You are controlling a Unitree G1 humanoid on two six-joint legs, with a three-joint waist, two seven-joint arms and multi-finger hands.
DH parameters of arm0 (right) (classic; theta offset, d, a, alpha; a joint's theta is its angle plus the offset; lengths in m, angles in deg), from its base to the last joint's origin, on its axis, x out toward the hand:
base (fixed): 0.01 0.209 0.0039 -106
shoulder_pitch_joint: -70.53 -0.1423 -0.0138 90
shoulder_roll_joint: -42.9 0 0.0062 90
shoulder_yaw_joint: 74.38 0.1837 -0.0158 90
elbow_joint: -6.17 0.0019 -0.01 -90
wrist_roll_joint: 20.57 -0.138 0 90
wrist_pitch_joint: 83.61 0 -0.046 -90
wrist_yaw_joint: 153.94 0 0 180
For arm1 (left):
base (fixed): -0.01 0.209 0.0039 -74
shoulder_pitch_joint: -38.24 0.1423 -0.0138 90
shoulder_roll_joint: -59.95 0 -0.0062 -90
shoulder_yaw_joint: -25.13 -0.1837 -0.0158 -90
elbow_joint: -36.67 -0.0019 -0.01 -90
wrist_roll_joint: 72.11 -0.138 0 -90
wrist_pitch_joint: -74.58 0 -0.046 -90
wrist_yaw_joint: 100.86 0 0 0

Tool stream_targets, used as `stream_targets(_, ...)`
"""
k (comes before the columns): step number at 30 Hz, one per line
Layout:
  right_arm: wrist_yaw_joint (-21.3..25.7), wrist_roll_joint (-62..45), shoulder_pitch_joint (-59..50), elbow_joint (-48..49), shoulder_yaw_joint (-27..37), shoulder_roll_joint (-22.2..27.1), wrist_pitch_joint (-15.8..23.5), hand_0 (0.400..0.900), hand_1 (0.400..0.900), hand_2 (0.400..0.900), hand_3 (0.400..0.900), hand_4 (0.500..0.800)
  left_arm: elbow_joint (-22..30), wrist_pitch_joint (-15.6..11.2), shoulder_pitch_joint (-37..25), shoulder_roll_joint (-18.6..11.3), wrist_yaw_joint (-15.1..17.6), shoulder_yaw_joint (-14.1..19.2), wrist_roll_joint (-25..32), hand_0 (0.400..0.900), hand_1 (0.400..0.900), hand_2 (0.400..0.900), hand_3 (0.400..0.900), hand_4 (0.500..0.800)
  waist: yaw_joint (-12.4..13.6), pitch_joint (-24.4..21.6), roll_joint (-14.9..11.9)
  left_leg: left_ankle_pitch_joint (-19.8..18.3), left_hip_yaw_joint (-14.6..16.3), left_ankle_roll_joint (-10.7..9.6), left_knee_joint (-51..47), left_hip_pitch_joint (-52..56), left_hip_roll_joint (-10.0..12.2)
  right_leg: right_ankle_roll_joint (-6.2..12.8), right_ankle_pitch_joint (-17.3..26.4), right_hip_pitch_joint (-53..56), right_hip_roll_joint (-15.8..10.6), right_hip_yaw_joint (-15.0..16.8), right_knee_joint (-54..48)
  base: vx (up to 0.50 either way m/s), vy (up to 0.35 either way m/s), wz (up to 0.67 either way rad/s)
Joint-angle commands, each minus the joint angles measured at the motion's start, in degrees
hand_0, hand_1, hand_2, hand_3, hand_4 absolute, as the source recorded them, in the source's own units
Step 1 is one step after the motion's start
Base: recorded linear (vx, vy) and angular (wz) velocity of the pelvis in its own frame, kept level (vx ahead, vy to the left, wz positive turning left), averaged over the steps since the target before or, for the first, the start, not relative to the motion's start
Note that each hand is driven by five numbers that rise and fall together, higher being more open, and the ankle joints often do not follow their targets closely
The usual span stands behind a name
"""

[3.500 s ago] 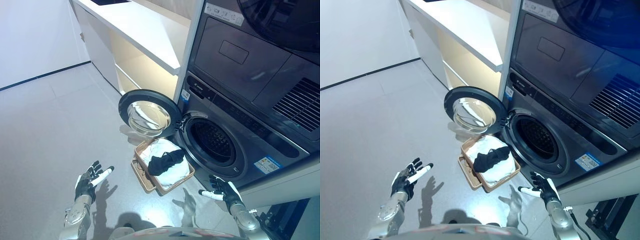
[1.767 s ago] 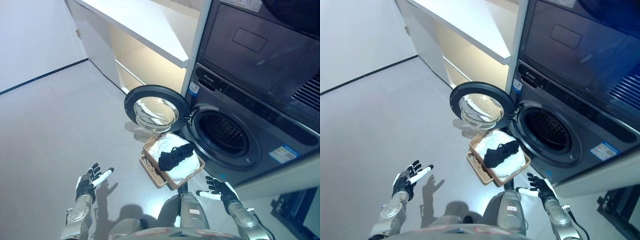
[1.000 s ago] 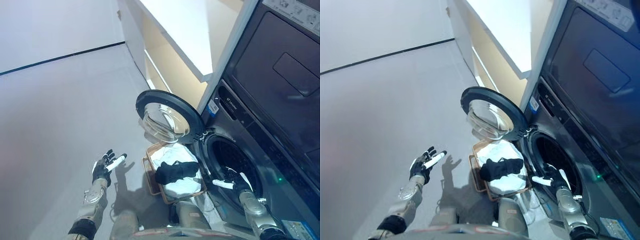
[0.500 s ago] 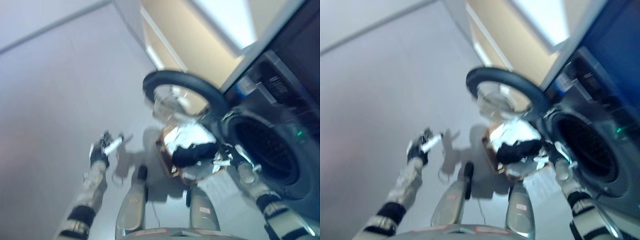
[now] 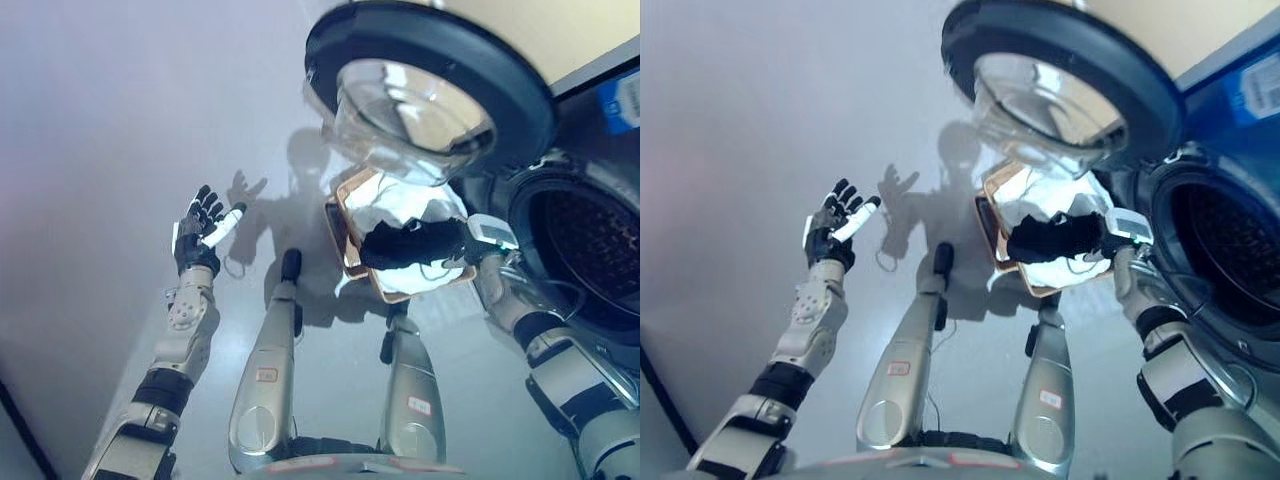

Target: Put the clothes in the basket into the washing machine.

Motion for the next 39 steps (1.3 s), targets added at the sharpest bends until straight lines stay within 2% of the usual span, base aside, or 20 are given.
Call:
stream_targets(1, 4.67, 4.11, -0.32, -0.99, -2.19, 5.43, -1.43, 0.900, 0.900, 0.900, 0.900, 0.800, 7.27, -4.87, 0.51, -1.82, 1.14, 1.44, 0.13, 0.900, 0.900, 0.900, 0.900, 0.800, 1.25, -2.23, 0.32, 1.42, -3.43, -2.37, 2.60, -5.79, 1.27, 0.62, 2.05, -2.14, -2.32, 1.51, 4.68, -0.02, 0.000, 0.09)
stream_targets(8, 5.60, 7.28, -2.59, -3.01, -4.26, 7.48, -2.76, 0.900, 0.900, 0.900, 0.900, 0.800, 8.28, -5.06, -1.51, -3.03, 0.61, 0.08, 0.18, 0.900, 0.900, 0.900, 0.900, 0.800, 2.14, -0.70, 1.02, 1.96, -4.86, -2.77, 3.81, -9.70, 0.06, 0.33, 0.40, -6.66, -2.32, 1.19, 9.00, -0.05, -0.018, 0.15)
stream_targets(11, 6.24, 7.32, -3.13, -3.21, -4.28, 8.47, -3.09, 0.900, 0.900, 0.900, 0.900, 0.800, 10.78, -5.36, -1.55, -3.27, 0.89, -0.07, 0.25, 0.900, 0.900, 0.900, 0.900, 0.800, 2.44, -0.55, 1.71, 2.01, -5.37, -2.96, 5.19, -12.76, -0.61, 0.03, -0.69, -9.85, -2.56, 1.05, 11.97, -0.05, -0.015, 0.15)
stream_targets(17, 7.23, 7.19, -3.68, -4.57, -3.68, 9.95, -3.65, 0.900, 0.900, 0.900, 0.900, 0.800, 13.21, -5.70, -2.64, -3.38, 1.15, -0.74, 0.11, 0.900, 0.900, 0.900, 0.900, 0.800, 2.83, -0.54, 3.27, 1.33, -6.03, -3.10, 9.29, -18.74, -2.44, -0.39, -3.23, -16.49, -4.03, 1.65, 19.29, -0.03, -0.012, 0.19)
stream_targets(18, 7.62, 7.25, -3.71, -4.96, -3.41, 10.14, -3.79, 0.900, 0.900, 0.900, 0.900, 0.800, 14.10, -5.81, -2.89, -3.33, 1.11, -1.01, 0.09, 0.900, 0.900, 0.900, 0.900, 0.800, 3.01, -0.54, 3.64, 1.16, -6.24, -3.09, 9.94, -19.53, -2.87, -0.41, -3.64, -17.41, -4.39, 1.70, 20.53, 0.05, -0.051, 0.28)
stream_targets(19, 7.77, 7.25, -3.74, -5.35, -3.36, 10.21, -3.98, 0.900, 0.900, 0.900, 0.900, 0.800, 14.43, -5.82, -2.87, -3.39, 1.17, -1.34, -0.05, 0.900, 0.900, 0.900, 0.900, 0.800, 2.95, -0.56, 3.72, -0.96, -6.30, -3.22, 11.36, -19.54, -3.21, -0.30, -5.83, -17.42, -4.72, 1.92, 22.16, 0.05, -0.050, 0.27)
stream_targets(28, 7.24, 5.88, -4.57, -6.52, -1.99, 11.16, -3.60, 0.900, 0.900, 0.900, 0.900, 0.800, 16.34, -6.13, -2.41, -3.20, 1.02, -1.44, 0.09, 0.900, 0.900, 0.900, 0.900, 0.800, 3.75, -0.60, 4.97, -2.72, -6.60, -2.83, 17.84, -25.61, -5.07, -0.89, -8.77, -24.56, -6.37, 3.69, 30.99, -0.01, 0.000, 0.10)
stream_targets(30, 6.63, 5.36, -5.21, -6.81, -2.22, 11.25, -3.51, 0.816, 0.816, 0.816, 0.816, 0.749, 17.02, -6.27, -2.19, -3.13, 0.84, -1.52, 0.67, 0.900, 0.900, 0.900, 0.900, 0.800, 4.00, -0.59, 5.26, -3.28, -6.54, -2.69, 19.59, -27.60, -5.38, -1.05, -9.33, -26.77, -6.72, 4.24, 33.03, -0.01, 0.005, 0.04)
stream_targets(31, 6.63, 5.35, -5.24, -6.82, -2.23, 11.25, -3.51, 0.633, 0.633, 0.633, 0.633, 0.640, 17.02, -6.27, -2.20, -3.12, 0.84, -1.50, 0.68, 0.900, 0.900, 0.900, 0.900, 0.800, 4.00, -0.59, 5.23, -3.30, -6.51, -2.69, 19.64, -27.66, -5.39, -1.05, -9.36, -26.86, -6.73, 4.29, 33.10, 0.00, 0.000, 0.00)
stream_targets(33, 6.14, 4.46, -5.69, -6.90, -1.91, 11.18, -3.12, 0.437, 0.437, 0.437, 0.437, 0.522, 16.84, -6.26, -2.03, -2.77, 0.82, -1.74, 0.77, 0.900, 0.900, 0.900, 0.900, 0.800, 3.92, -0.58, 5.30, -3.75, -6.36, -2.44, 21.26, -28.96, -5.71, -1.07, -9.75, -28.36, -6.94, 4.63, 34.61, -0.01, 0.036, -0.03)
stream_targets(34, 6.18, 4.03, -5.81, -6.99, -1.67, 11.13, -3.06, 0.400, 0.400, 0.400, 0.400, 0.500, 16.84, -6.22, -2.08, -2.69, 0.77, -1.94, 0.69, 0.900, 0.900, 0.900, 0.900, 0.800, 3.88, -0.58, 5.29, -3.86, -6.25, -2.37, 21.70, -29.38, -5.76, -1.11, -9.83, -28.63, -6.97, 4.70, 34.71, 0.00, 0.032, -0.03)
stream_targets(39, 6.57, 2.84, -6.31, -6.68, -1.47, 10.35, -2.91, 0.400, 0.400, 0.400, 0.400, 0.500, 16.68, -6.50, -2.07, -2.49, 0.79, -2.05, 0.87, 0.900, 0.900, 0.900, 0.900, 0.800, 3.81, -0.59, 5.16, -3.62, -5.89, -2.25, 20.77, -28.74, -5.64, -1.22, -9.58, -28.16, -7.03, 4.62, 33.69, 0.00, 0.000, -0.01)
